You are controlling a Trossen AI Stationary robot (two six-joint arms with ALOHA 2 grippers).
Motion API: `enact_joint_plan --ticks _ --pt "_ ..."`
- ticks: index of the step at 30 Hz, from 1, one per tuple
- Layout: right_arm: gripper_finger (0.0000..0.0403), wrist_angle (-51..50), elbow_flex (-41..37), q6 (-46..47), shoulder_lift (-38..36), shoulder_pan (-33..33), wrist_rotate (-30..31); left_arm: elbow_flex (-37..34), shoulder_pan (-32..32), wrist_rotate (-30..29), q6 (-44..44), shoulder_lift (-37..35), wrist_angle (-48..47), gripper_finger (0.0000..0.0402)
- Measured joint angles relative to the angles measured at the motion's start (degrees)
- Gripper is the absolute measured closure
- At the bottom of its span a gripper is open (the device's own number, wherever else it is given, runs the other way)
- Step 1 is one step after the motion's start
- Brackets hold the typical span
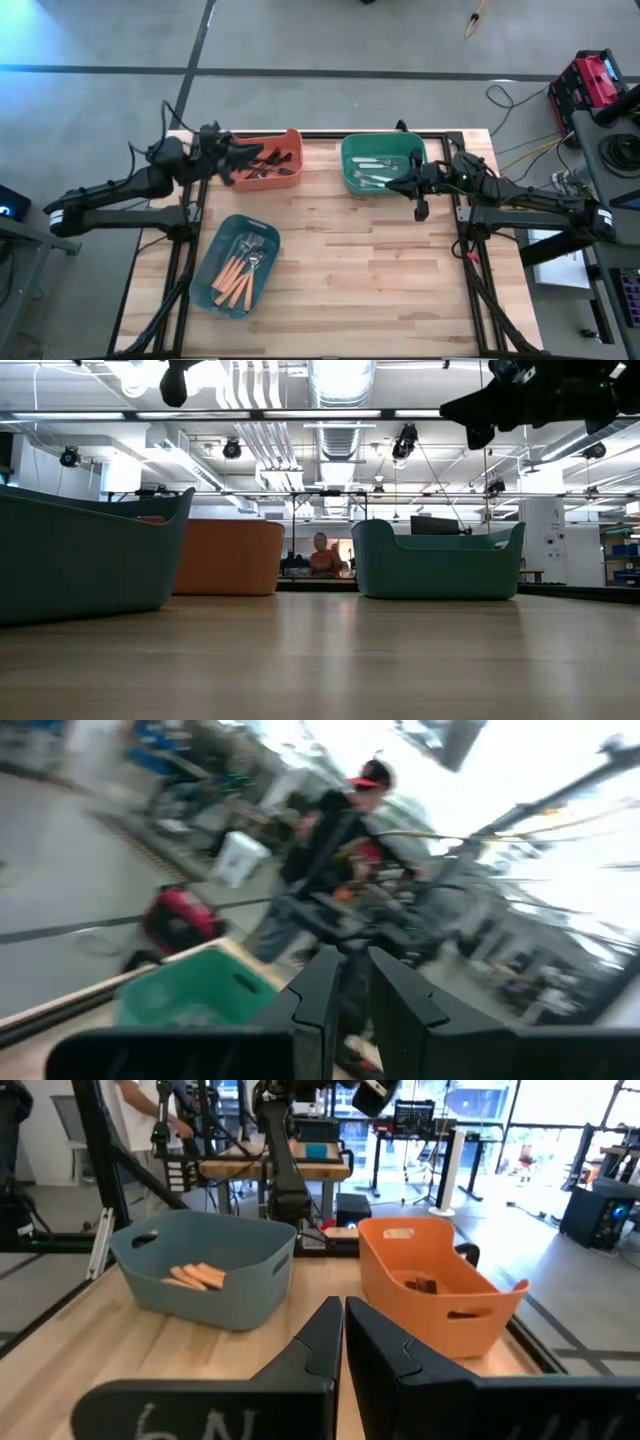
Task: Sort silverware by color (type)
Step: Return to Home Position
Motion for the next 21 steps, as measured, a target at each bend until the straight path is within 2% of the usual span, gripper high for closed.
enact_joint_plan --ticks 12,17,21 --pt "0.0394 0.1 -1.6 5.8 -1.8 0.0 5.2 -21.1 -2.0 10.4 -0.1 -18.6 15.5 0.0364" --pt "0.0394 0.1 -1.3 8.3 -3.6 0.0 12.1 -25.4 -2.0 11.9 -0.9 -28.7 14.7 0.0365" --pt "0.0394 -1.2 -1.3 3.0 -4.7 0.0 14.3 -27.1 -2.0 10.7 1.7 -36.1 9.0 0.0365"
